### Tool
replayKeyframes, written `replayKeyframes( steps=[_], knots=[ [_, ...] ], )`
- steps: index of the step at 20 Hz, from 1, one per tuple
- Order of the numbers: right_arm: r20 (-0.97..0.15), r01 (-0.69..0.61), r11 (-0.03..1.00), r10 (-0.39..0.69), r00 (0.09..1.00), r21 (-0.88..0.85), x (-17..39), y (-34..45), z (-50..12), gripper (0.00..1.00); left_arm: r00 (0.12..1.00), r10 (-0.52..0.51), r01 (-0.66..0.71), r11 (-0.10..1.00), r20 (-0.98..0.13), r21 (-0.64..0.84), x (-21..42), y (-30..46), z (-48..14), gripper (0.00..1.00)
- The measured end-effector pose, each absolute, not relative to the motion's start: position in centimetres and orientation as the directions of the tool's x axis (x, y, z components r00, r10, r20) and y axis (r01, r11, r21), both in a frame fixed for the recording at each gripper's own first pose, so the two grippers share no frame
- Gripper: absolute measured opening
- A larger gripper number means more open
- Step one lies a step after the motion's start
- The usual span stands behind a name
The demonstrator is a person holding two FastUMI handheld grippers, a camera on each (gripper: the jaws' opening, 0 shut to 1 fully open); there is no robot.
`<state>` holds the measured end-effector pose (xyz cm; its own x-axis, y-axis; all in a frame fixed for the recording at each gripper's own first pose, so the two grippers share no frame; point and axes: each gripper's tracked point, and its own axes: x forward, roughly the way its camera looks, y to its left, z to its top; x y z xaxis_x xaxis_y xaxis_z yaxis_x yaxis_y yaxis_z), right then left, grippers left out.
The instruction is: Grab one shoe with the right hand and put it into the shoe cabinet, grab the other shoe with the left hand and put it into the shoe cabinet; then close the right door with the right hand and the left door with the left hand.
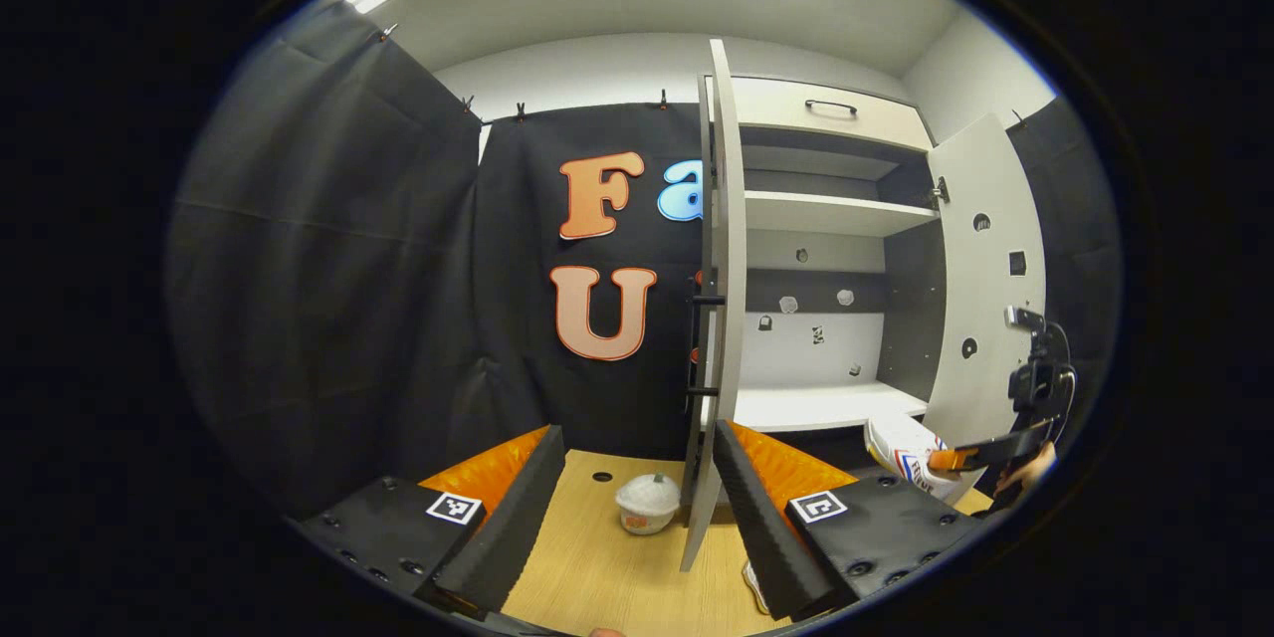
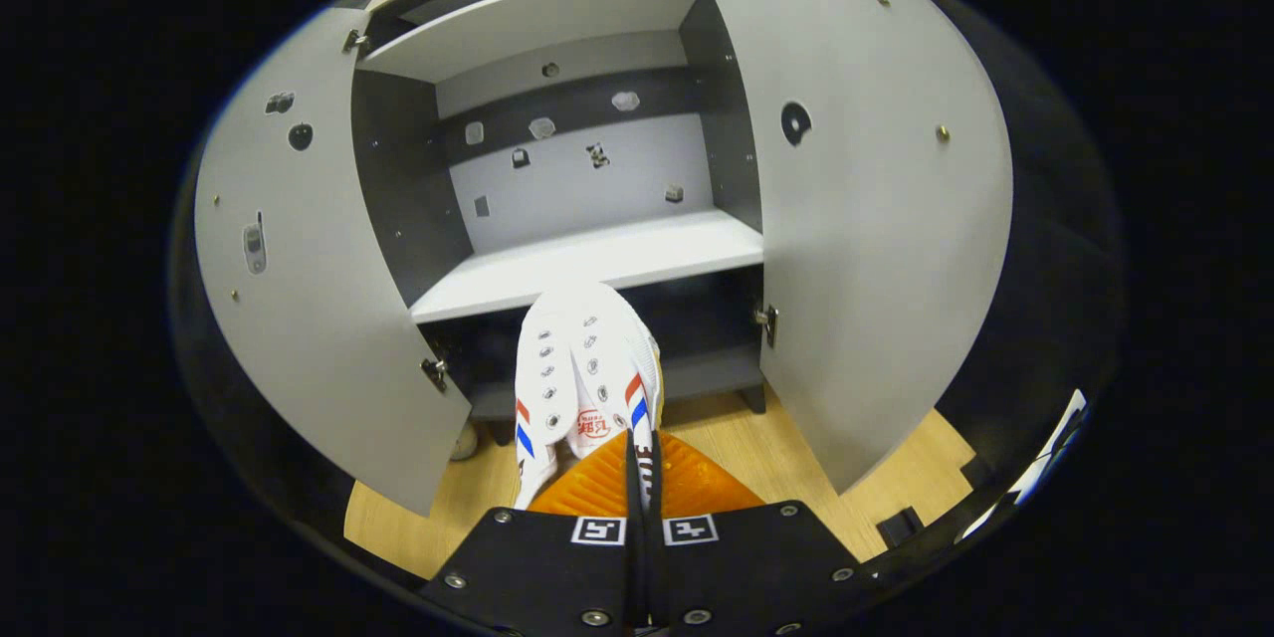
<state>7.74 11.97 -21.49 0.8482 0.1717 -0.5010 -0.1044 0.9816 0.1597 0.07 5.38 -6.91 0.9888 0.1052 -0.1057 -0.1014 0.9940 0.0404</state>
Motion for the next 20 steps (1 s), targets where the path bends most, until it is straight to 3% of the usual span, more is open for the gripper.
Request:
replayKeyframes(
  steps=[10,20],
  knots=[
    [-0.404,-0.114,0.981,0.169,0.899,0.155,6.4,10.8,-20.4,0.0,0.986,0.098,-0.093,0.995,-0.136,0.047,1.0,4.0,-9.7,0.97],
    [-0.504,-0.021,0.99,0.09,0.859,0.141,6.1,10.1,-20.7,0.0,0.983,0.125,-0.118,0.991,-0.134,0.063,3.0,0.8,-11.4,0.96]
  ],
)
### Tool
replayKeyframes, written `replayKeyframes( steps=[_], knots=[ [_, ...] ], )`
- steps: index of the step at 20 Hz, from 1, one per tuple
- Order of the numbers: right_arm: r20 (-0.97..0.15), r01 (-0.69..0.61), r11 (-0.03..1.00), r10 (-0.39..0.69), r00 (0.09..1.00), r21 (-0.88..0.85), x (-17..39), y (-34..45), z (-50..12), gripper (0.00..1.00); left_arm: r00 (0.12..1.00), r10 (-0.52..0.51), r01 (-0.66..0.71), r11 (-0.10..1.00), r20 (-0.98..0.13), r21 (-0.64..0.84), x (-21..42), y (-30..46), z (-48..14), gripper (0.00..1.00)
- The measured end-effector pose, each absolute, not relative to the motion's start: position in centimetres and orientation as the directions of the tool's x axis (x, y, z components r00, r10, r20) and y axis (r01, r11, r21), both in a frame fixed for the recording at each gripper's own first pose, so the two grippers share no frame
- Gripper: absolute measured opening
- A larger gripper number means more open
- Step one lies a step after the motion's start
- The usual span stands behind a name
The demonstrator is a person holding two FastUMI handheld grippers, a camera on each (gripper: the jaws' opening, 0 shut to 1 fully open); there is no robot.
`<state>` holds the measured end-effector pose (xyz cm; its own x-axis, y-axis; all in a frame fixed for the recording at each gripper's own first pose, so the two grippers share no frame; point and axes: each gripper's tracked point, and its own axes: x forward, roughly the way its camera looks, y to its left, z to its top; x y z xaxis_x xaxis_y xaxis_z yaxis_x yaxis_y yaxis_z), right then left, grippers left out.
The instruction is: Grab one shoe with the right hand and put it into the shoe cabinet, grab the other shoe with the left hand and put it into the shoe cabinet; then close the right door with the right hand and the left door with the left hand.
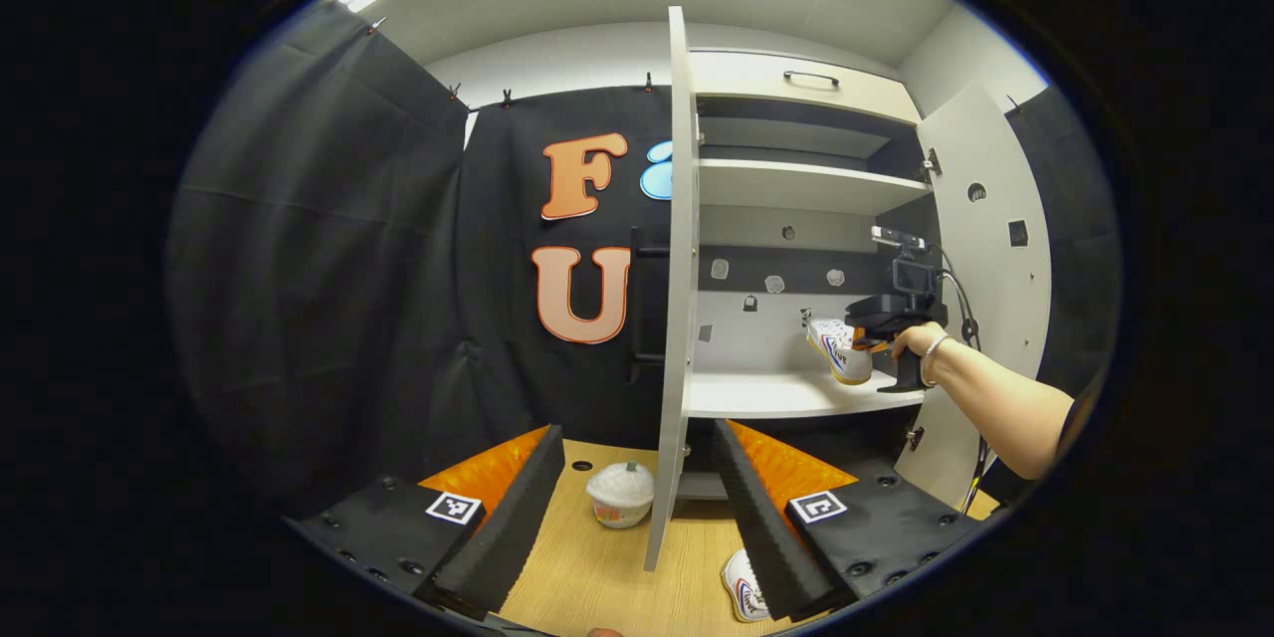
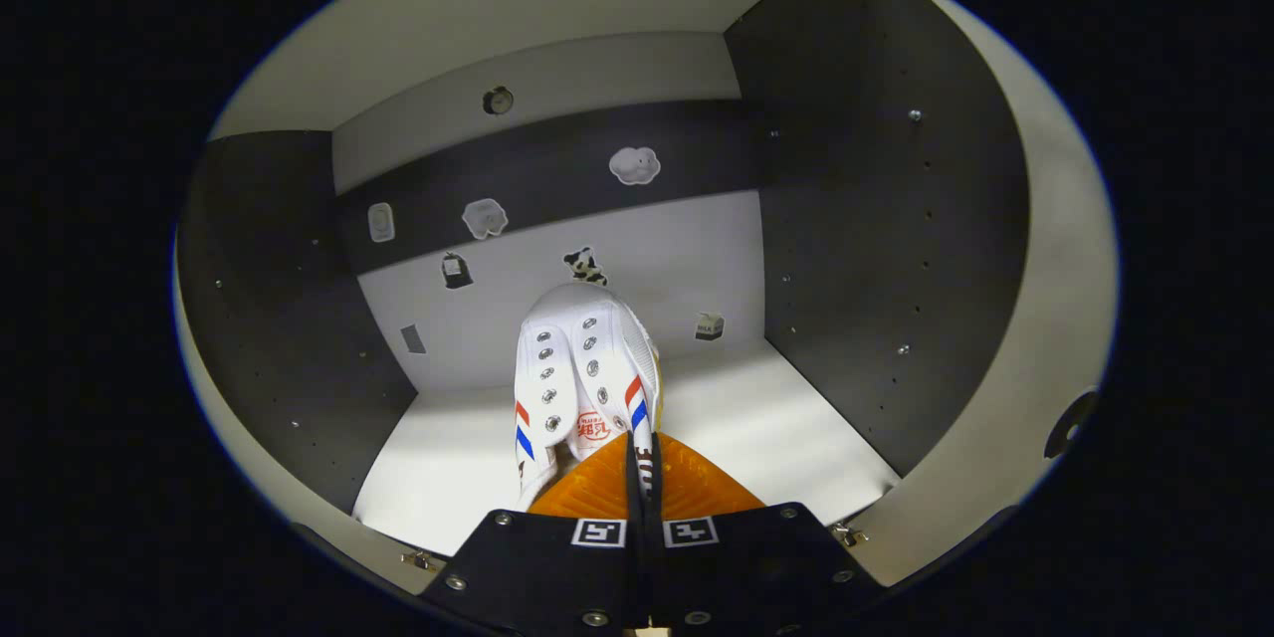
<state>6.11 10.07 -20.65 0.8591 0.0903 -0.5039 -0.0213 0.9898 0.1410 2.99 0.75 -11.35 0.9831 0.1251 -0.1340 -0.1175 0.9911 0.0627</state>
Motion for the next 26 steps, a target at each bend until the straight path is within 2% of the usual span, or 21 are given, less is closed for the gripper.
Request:
replayKeyframes(
  steps=[4,6,7,8,9,10,11,12,15,17,18,19,26],
  knots=[
    [-0.583,-0.008,0.995,0.065,0.81,0.1,5.6,9.6,-21.9,0.0,0.977,0.159,-0.15,0.986,-0.144,0.07,3.8,0.3,-11.9,0.97],
    [-0.583,-0.011,0.994,0.073,0.809,0.109,5.5,9.5,-21.4,0.0,0.974,0.169,-0.16,0.985,-0.153,0.068,4.0,-0.1,-12.3,0.96],
    [-0.572,-0.022,0.991,0.094,0.815,0.13,5.6,10.1,-21.5,0.05,0.973,0.173,-0.164,0.984,-0.155,0.068,4.3,-0.3,-12.4,0.97],
    [-0.552,-0.037,0.991,0.104,0.828,0.132,5.5,10.4,-20.8,0.1,0.972,0.175,-0.166,0.984,-0.156,0.067,4.4,-0.6,-12.5,0.98],
    [-0.52,-0.046,0.992,0.099,0.848,0.115,5.4,10.2,-19.8,0.22,0.972,0.172,-0.163,0.984,-0.159,0.066,4.6,-1.1,-12.5,0.98],
    [-0.484,-0.055,0.994,0.096,0.87,0.097,5.2,9.9,-18.7,0.24,0.973,0.168,-0.16,0.985,-0.16,0.065,4.7,-1.6,-12.6,0.98],
    [-0.451,-0.073,0.993,0.107,0.886,0.092,4.2,9.9,-17.2,0.3,0.974,0.161,-0.153,0.986,-0.16,0.063,4.9,-2.2,-12.6,0.98],
    [-0.421,-0.092,0.992,0.121,0.899,0.089,3.1,9.9,-16.0,0.4,0.975,0.153,-0.145,0.988,-0.163,0.061,5.0,-2.9,-12.8,0.97],
    [-0.329,-0.16,0.984,0.178,0.928,0.081,-0.8,10.5,-12.0,0.56,0.975,0.124,-0.116,0.992,-0.183,0.054,5.1,-4.9,-14.0,0.98],
    [-0.274,-0.206,0.975,0.221,0.936,0.08,-3.9,10.7,-9.6,0.8,0.974,0.103,-0.095,0.994,-0.199,0.049,5.1,-6.1,-14.8,0.98],
    [-0.25,-0.224,0.971,0.238,0.939,0.082,-5.4,10.7,-8.6,0.84,0.974,0.093,-0.085,0.995,-0.206,0.049,5.1,-6.6,-15.3,0.98],
    [-0.222,-0.239,0.967,0.252,0.942,0.085,-6.9,10.7,-7.4,0.93,0.973,0.085,-0.075,0.996,-0.213,0.052,5.0,-7.1,-15.9,0.97],
    [-0.083,-0.257,0.964,0.263,0.961,0.076,-16.1,7.8,-1.9,0.93,0.948,0.013,-0.003,1.0,-0.319,0.029,5.0,-8.4,-21.2,0.97]
  ],
)
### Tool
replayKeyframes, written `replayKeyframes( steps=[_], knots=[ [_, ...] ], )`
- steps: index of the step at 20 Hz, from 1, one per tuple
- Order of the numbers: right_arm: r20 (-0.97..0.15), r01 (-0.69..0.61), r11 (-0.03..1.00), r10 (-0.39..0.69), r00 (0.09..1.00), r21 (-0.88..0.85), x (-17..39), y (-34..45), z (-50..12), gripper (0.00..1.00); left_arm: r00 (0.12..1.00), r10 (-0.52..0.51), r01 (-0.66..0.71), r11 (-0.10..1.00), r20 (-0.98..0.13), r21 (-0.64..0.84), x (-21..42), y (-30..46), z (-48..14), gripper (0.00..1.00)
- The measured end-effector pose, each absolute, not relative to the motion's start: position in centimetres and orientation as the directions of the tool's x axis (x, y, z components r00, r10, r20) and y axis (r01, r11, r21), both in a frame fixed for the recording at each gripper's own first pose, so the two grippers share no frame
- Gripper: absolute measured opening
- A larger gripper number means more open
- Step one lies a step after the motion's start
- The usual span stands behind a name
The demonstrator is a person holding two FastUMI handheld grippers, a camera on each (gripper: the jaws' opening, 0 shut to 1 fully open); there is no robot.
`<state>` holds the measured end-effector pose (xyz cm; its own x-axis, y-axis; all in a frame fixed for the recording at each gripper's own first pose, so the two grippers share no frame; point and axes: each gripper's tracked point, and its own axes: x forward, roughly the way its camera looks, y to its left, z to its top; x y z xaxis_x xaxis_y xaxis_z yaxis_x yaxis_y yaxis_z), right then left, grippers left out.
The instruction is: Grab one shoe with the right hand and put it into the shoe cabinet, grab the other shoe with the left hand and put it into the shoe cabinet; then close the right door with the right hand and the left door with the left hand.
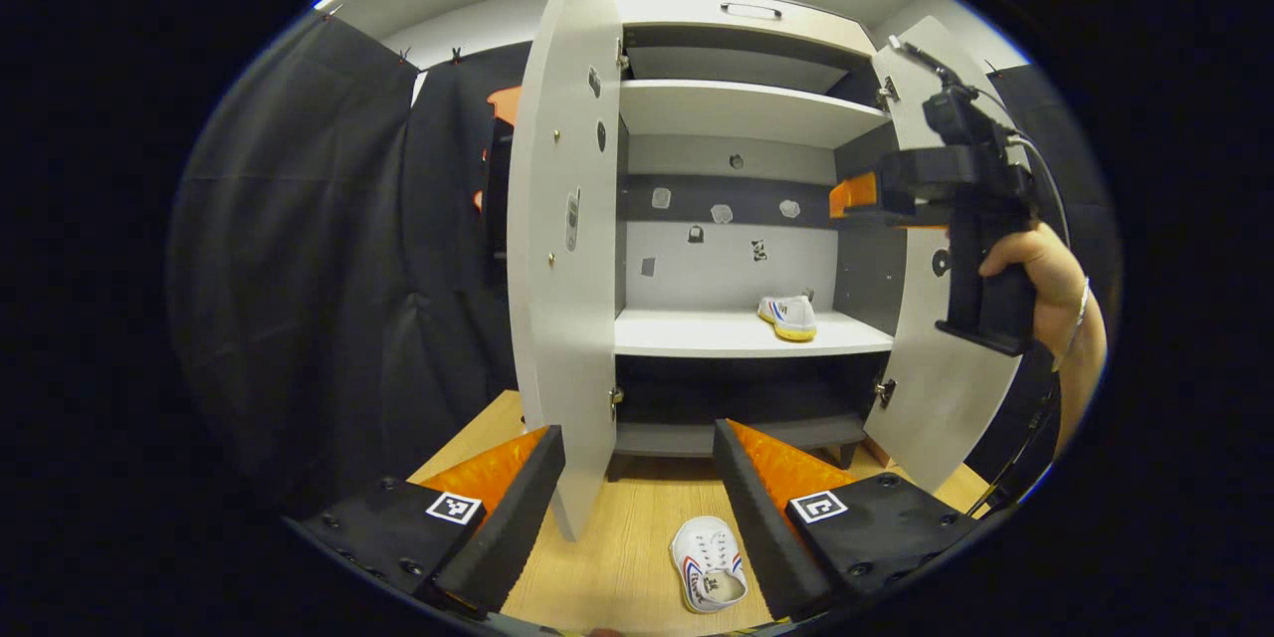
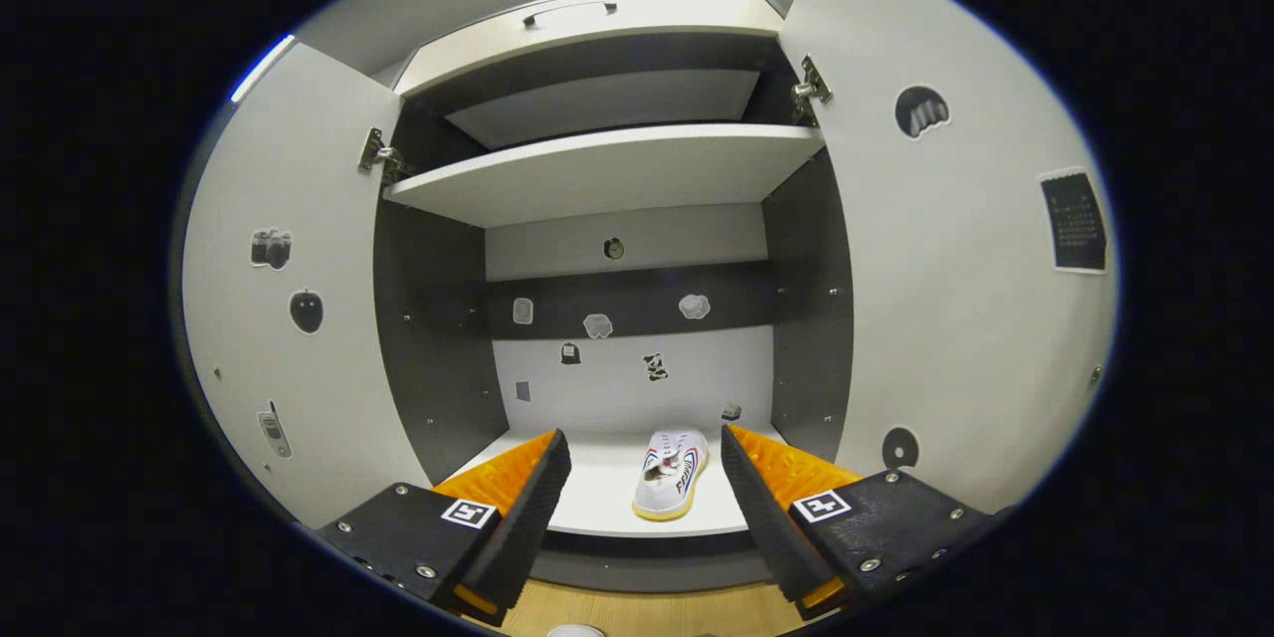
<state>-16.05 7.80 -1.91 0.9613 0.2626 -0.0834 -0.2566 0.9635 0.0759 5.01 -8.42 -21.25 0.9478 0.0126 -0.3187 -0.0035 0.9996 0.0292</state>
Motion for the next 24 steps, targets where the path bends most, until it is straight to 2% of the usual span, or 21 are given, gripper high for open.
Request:
replayKeyframes(
  steps=[7,11,13,18,21,24],
  knots=[
    [-0.038,-0.17,0.986,0.17,0.985,0.002,-23.0,3.2,-0.9,0.93,0.873,-0.072,0.069,0.997,-0.483,-0.025,4.7,-10.0,-31.4,0.97],
    [-0.014,-0.125,0.992,0.125,0.992,0.01,-25.8,0.9,-0.4,0.93,0.813,-0.078,0.124,0.991,-0.576,0.04,4.2,-10.5,-38.9,0.97],
    [-0.004,-0.099,0.995,0.099,0.995,-0.01,-26.7,-0.2,-0.1,0.92,0.76,-0.082,0.126,0.992,-0.644,0.022,3.8,-10.9,-42.9,0.97],
    [-0.004,-0.05,0.996,0.05,0.999,-0.07,-28.0,-2.6,0.2,0.93,0.675,-0.075,0.149,0.988,-0.734,0.036,3.7,-11.6,-50.7,0.98],
    [-0.018,-0.03,0.996,0.029,0.999,-0.082,-28.4,-3.6,-0.2,0.93,0.601,-0.06,0.118,0.993,-0.797,0.015,2.5,-11.1,-53.8,0.98],
    [-0.036,-0.022,0.996,0.019,0.999,-0.082,-28.4,-4.2,-0.7,0.93,0.564,-0.056,0.095,0.995,-0.824,-0.002,1.8,-10.8,-54.7,0.98]
  ],
)
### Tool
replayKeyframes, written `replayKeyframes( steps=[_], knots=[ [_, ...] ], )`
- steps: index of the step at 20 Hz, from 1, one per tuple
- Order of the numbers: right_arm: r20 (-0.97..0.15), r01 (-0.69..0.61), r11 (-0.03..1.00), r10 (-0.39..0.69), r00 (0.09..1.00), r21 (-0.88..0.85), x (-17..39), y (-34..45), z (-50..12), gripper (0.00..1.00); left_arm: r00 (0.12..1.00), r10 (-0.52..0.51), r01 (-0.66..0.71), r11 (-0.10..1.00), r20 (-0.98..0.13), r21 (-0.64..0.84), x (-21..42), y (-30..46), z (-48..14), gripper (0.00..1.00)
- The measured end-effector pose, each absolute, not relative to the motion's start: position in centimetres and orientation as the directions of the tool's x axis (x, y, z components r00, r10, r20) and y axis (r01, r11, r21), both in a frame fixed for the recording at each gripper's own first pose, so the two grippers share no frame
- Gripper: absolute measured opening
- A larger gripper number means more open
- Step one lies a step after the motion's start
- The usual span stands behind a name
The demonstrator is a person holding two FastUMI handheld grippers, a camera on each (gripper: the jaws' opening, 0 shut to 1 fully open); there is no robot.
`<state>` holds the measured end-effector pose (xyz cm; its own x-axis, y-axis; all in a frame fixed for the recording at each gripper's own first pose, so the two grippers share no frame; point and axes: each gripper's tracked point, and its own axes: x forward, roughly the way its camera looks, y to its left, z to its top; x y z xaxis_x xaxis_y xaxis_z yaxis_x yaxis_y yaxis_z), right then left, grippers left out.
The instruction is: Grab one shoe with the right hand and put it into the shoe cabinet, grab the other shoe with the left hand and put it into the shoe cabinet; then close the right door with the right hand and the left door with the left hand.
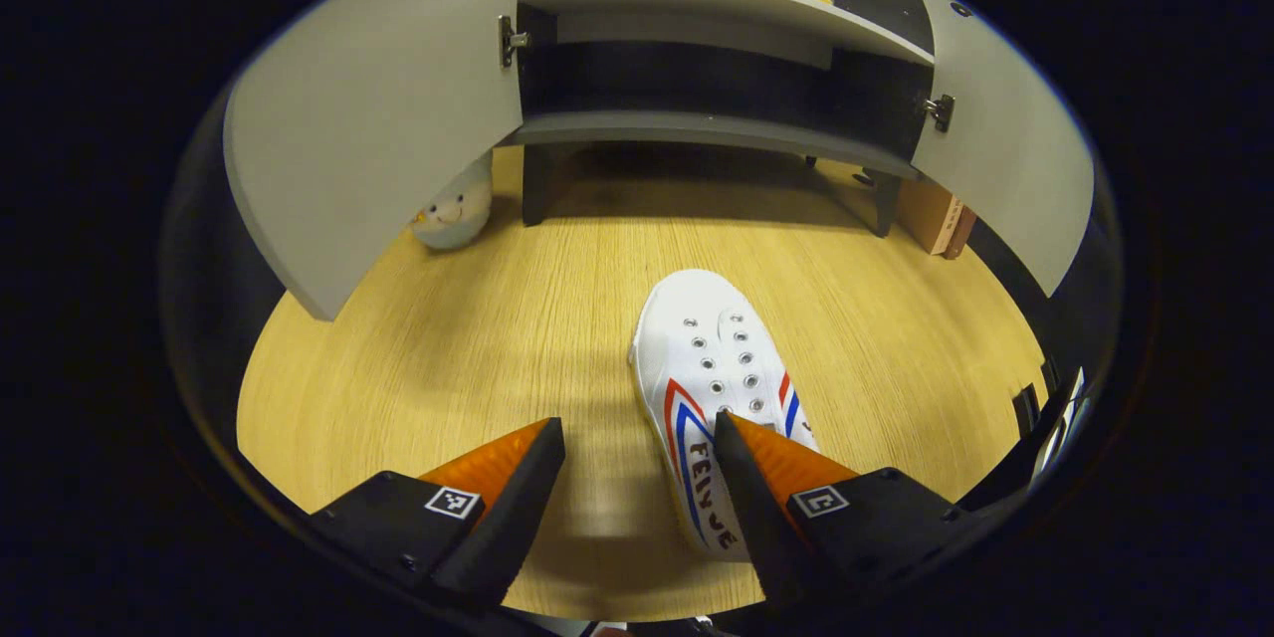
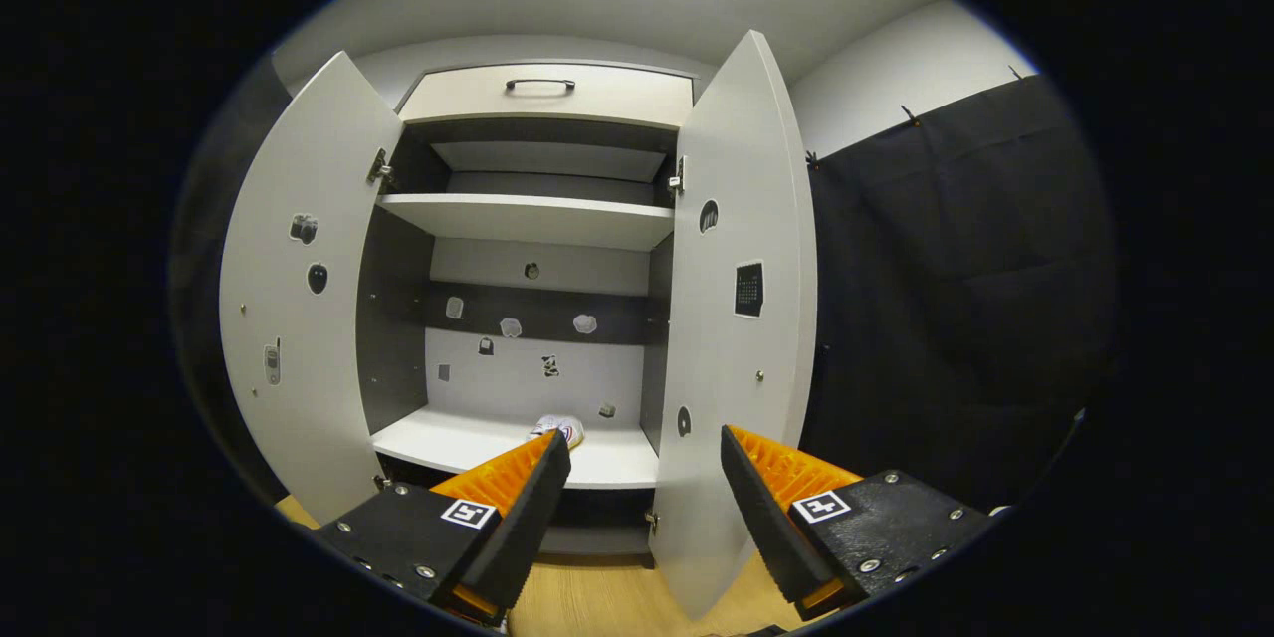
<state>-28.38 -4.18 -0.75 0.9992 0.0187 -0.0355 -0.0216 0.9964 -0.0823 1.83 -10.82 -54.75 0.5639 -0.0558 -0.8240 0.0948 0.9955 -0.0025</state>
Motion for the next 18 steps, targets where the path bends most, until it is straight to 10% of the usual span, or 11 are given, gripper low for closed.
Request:
replayKeyframes(
  steps=[7,18],
  knots=[
    [-0.041,-0.011,0.996,0.008,0.999,-0.089,-28.1,-4.3,-0.9,0.93,0.518,-0.071,0.074,0.997,-0.852,-0.038,1.1,-11.4,-55.3,0.97],
    [-0.053,-0.028,0.997,0.024,0.998,-0.076,-28.6,-3.3,-1.1,0.93,0.468,-0.15,0.028,0.988,-0.871,-0.155,0.8,-13.0,-54.6,0.07]
  ],
)
